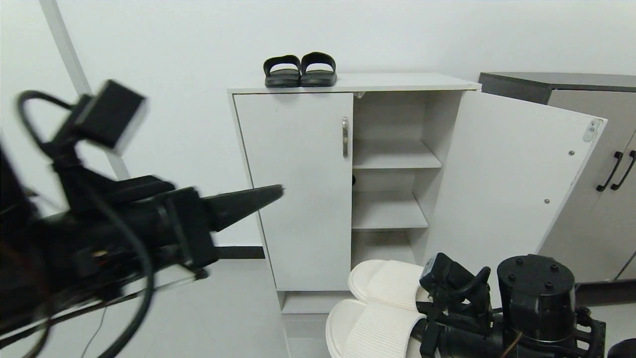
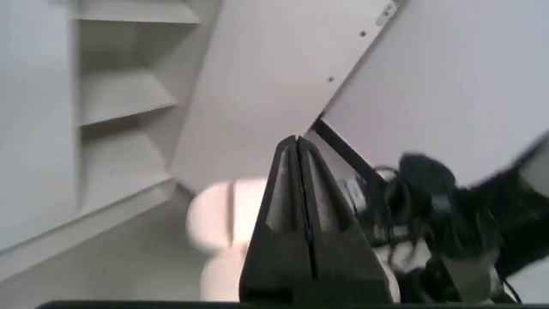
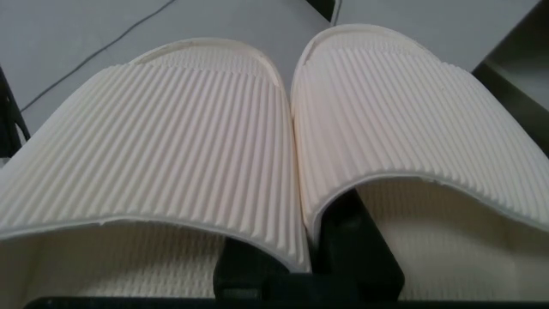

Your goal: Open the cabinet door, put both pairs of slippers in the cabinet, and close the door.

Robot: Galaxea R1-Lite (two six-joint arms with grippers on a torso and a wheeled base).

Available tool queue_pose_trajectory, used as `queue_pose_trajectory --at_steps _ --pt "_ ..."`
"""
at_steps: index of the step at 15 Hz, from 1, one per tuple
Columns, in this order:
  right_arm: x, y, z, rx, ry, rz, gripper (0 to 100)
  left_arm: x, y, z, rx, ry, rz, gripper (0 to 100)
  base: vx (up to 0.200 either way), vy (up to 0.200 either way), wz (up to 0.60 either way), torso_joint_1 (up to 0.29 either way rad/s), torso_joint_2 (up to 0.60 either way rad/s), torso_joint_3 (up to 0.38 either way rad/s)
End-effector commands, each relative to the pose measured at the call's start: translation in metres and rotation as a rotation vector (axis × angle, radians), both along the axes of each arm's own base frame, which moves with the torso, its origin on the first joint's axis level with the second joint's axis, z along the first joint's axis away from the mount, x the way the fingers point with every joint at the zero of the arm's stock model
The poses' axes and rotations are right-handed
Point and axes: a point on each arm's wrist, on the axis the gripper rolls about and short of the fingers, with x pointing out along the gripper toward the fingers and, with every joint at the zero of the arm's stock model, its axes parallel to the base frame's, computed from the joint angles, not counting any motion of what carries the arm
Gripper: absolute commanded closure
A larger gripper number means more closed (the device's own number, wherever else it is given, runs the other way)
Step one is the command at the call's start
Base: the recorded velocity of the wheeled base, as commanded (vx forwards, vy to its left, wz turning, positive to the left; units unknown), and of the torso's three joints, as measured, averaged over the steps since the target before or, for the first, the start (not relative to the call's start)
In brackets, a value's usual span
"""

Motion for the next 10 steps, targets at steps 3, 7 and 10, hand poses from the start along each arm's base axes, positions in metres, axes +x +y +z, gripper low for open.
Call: queue_pose_trajectory --at_steps 3,7,10 --pt "0.002 -0.001 -0.001 -0.002 0.002 -0.008 100 -0.138 0.110 -0.049 0.063 -0.121 0.339 100 0.000 0.000 0.00 0.000 0.00 0.000" --pt "0.018 0.005 -0.004 -0.024 -0.020 -0.117 100 -0.189 0.120 -0.090 0.129 -0.099 0.624 100 0.000 0.000 0.00 0.000 0.00 0.000" --pt "0.020 0.007 -0.005 -0.029 -0.023 -0.134 100 -0.197 0.111 -0.113 0.171 -0.071 0.804 100 0.000 0.000 0.00 0.000 0.00 0.000"
